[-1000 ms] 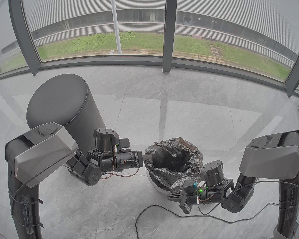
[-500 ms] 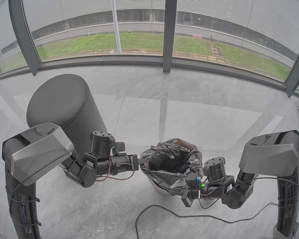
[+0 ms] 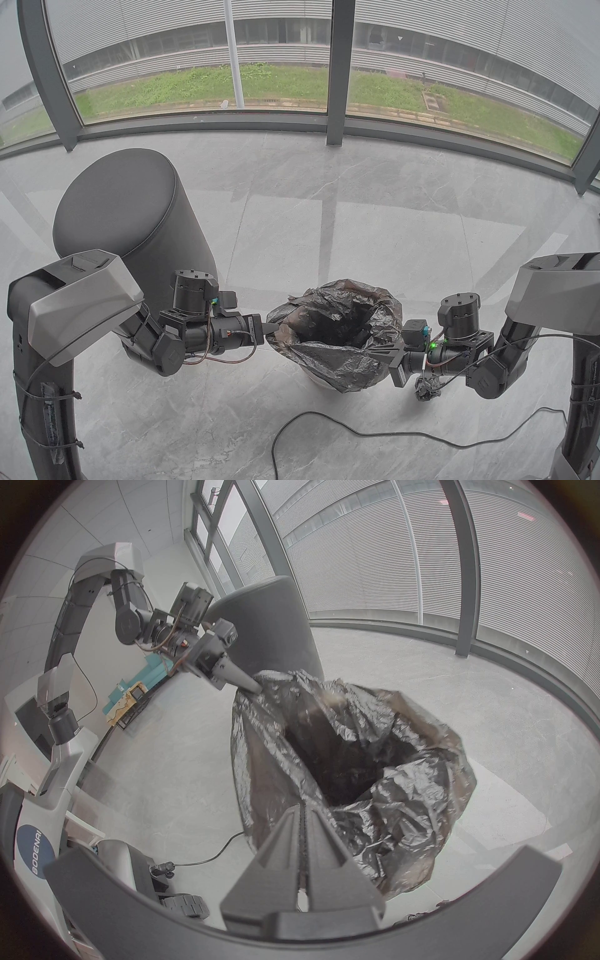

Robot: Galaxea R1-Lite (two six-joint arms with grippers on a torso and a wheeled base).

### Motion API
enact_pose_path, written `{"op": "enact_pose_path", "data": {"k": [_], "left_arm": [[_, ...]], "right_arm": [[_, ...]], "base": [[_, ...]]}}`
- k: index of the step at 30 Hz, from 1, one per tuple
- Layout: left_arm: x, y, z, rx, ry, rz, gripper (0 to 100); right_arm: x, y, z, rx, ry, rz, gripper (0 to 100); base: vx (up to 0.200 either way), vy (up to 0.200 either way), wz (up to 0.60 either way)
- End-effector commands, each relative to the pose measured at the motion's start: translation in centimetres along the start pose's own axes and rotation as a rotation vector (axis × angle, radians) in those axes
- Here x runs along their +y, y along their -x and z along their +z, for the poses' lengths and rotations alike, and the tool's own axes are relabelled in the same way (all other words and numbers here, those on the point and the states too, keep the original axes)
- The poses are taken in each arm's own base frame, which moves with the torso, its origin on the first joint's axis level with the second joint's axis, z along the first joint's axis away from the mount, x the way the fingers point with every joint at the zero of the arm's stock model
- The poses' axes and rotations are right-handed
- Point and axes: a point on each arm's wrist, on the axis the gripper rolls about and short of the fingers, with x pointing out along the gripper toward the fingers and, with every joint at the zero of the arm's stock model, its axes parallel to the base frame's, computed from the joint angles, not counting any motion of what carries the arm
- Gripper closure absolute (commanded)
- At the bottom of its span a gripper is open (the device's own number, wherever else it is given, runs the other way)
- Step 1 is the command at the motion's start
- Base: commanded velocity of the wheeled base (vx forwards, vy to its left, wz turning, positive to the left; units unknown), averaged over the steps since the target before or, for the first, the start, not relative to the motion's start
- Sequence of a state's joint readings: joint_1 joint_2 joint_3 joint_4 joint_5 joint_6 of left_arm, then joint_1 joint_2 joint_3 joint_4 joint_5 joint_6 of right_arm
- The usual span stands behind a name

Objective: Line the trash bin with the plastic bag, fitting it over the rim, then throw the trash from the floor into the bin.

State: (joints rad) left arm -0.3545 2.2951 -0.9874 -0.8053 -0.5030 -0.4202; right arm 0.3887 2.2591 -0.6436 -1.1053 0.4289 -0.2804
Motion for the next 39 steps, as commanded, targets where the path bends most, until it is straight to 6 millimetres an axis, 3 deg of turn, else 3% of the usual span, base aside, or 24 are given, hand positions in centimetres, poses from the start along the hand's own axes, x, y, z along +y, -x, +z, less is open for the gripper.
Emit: {"op": "enact_pose_path", "data": {"k": [1, 12, 21, 27, 39], "left_arm": [[0.3, -0.8, -0.9, 0.028, 0.008, 0.002, 0], [1.8, -1.8, -2.5, 0.065, 0.003, 0.048, 0], [3.1, -3.0, -2.7, 0.038, -0.008, 0.116, 0], [4.2, -4.4, -2.7, -0.005, 0.026, 0.183, 0], [4.5, -3.5, -1.4, -0.045, 0.026, 0.188, 0]], "right_arm": [[-0.4, 0.6, 0.4, -0.014, 0.001, -0.016, 100], [-0.4, 0.7, 0.6, -0.018, 0.003, -0.018, 100], [-0.6, 0.8, 0.8, -0.028, 0.006, -0.026, 100], [-1.0, 1.8, 1.7, -0.052, 0.012, -0.048, 100], [-1.7, 2.8, 1.1, -0.040, -0.011, -0.076, 100]], "base": [[0.000, 0.000, 0.00], [0.000, 0.000, 0.00], [0.000, 0.000, 0.00], [0.000, 0.000, 0.00], [0.000, 0.000, 0.00]]}}
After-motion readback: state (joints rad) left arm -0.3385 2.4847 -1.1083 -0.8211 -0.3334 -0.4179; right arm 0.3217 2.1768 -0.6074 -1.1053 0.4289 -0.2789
